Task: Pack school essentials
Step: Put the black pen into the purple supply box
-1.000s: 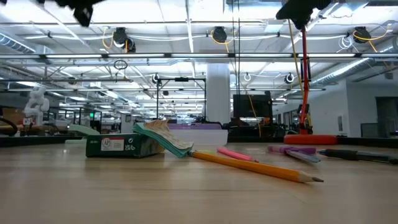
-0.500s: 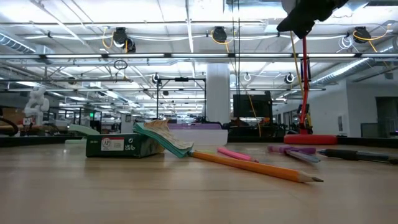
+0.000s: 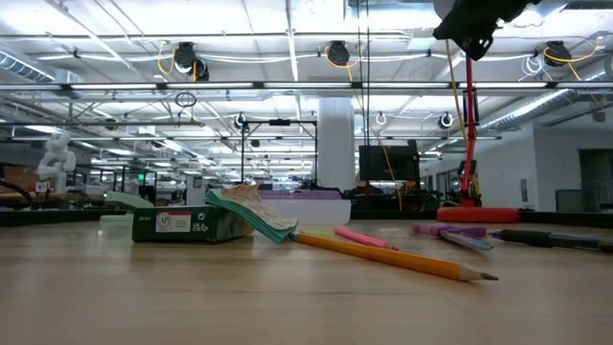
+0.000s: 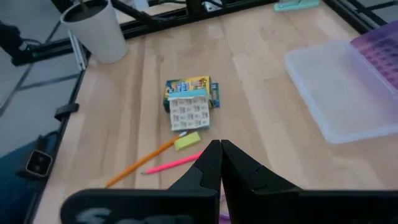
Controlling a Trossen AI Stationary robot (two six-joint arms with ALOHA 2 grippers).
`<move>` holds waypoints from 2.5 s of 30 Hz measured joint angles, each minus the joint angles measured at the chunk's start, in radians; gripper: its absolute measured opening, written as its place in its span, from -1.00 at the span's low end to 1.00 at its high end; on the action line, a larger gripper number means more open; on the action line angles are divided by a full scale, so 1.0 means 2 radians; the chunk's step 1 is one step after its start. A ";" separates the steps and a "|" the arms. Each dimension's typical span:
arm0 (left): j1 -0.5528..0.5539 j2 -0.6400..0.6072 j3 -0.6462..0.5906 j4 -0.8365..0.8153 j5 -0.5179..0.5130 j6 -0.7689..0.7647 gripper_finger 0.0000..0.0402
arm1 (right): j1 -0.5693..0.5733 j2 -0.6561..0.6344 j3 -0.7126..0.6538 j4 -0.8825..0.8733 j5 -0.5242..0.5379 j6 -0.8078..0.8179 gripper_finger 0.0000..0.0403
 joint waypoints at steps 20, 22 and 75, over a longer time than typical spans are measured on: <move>-0.018 0.065 0.000 0.037 -0.010 0.014 -0.97 | 0.215 0.143 -0.009 -0.002 0.256 0.083 -1.00; -0.018 0.065 0.000 0.037 -0.008 0.014 -0.97 | 0.216 0.159 -0.015 0.019 0.272 0.062 -1.00; 0.009 0.100 -0.001 0.022 -0.026 -0.089 -0.36 | 0.200 0.185 -0.080 0.155 0.149 0.113 -0.21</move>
